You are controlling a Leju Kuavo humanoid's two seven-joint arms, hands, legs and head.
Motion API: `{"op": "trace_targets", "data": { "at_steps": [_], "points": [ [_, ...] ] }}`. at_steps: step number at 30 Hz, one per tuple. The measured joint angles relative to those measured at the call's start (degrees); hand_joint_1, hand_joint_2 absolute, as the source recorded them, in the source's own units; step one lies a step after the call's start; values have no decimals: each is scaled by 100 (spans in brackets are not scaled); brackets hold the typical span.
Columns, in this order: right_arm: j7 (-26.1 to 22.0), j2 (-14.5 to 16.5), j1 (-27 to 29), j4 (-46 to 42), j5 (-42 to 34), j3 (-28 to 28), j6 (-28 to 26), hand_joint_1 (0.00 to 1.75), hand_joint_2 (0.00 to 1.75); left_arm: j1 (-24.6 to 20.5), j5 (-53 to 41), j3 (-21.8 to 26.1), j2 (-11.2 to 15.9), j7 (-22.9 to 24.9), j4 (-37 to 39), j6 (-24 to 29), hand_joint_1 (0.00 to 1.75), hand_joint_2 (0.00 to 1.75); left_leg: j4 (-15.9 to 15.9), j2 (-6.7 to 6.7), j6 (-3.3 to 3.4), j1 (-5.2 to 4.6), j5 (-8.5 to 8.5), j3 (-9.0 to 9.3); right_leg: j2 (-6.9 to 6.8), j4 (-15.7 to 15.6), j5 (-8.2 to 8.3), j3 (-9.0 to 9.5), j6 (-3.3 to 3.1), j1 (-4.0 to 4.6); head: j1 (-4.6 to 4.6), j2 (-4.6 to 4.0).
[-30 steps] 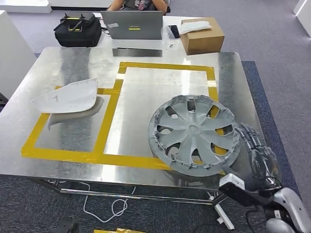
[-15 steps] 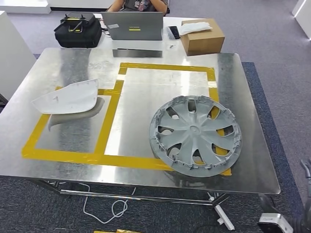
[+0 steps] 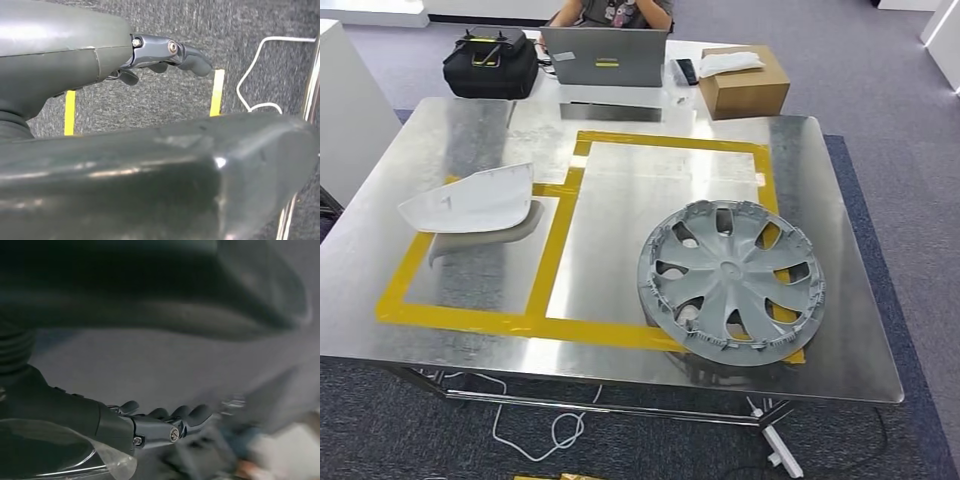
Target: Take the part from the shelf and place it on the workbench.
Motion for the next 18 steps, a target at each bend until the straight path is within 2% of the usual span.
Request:
{"op": "trace_targets", "data": {
  "at_steps": [1, 2, 4, 6, 7, 8, 10, 11, 12, 13, 16, 17, 18],
  "points": [
    [358, 25, 48, 198, -182, 95, -216, 0, 0, -10, -10, 56, -21, -21, 3, 27, 0, 0, 19, -2, -37, -9, -10, 3, 0, -307, 87, 164, -33, 6, -6, 0],
    [729, 50, 92, 374, -302, 202, -375, 0, 0, -20, -10, 103, -41, -33, 5, 56, 0, 0, 32, -3, -77, -17, -14, 9, 5, -469, 115, 248, -71, 18, -14, 0],
    [1400, 99, 182, 690, -478, 429, -521, 0, 0, -29, 36, 176, -69, -23, 9, 120, 0, 0, 35, -3, -153, -10, -3, 25, 25, -500, 128, 251, -163, 45, -24, 0],
    [1823, 151, 268, 960, -770, 719, -515, 0, 0, -19, 138, 215, -88, 17, 9, 196, 0, 0, 106, -20, -221, 16, -103, 13, 18, -504, 171, 229, -252, 46, -25, 0],
    [1959, 170, 312, 1079, -908, 889, -484, 0, 0, -5, 188, 224, -95, 41, 9, 228, 0, 0, 266, -33, -248, 23, -267, -39, 12, -511, 197, 209, -293, 40, -28, 0],
    [2088, 188, 351, 1194, -1021, 1071, -402, 0, 0, 12, 237, 228, -99, 66, 8, 258, 0, 0, 543, -45, -269, 28, -507, -129, 5, -514, 221, 185, -328, 40, -34, 0],
    [2279, 205, 402, 1405, -1167, 1352, -20, 0, 0, 42, 290, 228, -103, 91, 9, 304, 0, 0, 1273, -53, -285, 27, -990, -350, -1, -509, 263, 120, -365, 59, -42, -1],
    [2335, 212, 405, 1518, -1232, 1437, 311, 0, 0, 49, 300, 229, -104, 90, 10, 323, 0, 0, 1527, -54, -282, 27, -1116, -397, -2, -505, 287, 86, -374, 71, -43, -1],
    [2353, 215, 393, 1640, -1299, 1479, 685, 0, 0, 47, 293, 233, -104, 78, 11, 338, 0, 0, 1584, -56, -269, 26, -1123, -352, -1, -503, 313, 56, -377, 84, -44, -1],
    [2317, 215, 371, 1777, -1363, 1492, 1068, 0, 0, 38, 268, 242, -105, 58, 13, 347, 0, 0, 1420, -58, -247, 23, -1025, -206, 2, -501, 339, 36, -375, 95, -43, 0],
    [1958, 215, 213, 2213, -1608, 1434, 1980, 0, 0, -22, 168, 285, -106, -29, 18, 338, 0, 0, 221, -91, -135, -10, -561, 527, 19, -487, 436, -11, -336, 128, -43, 0],
    [1781, 215, 133, 2353, -1691, 1382, 2193, 0, 0, -45, 149, 299, -108, -48, 19, 322, 0, 0, -37, -103, -108, -26, -486, 655, 23, -474, 473, -40, -309, 137, -43, 0],
    [1608, 215, 48, 2483, -1754, 1317, 2355, 0, 0, -62, 136, 310, -109, -58, 19, 304, 0, 0, -139, -111, -92, -40, -461, 687, 25, -466, 509, -71, -277, 141, -45, 0]
  ]
}}
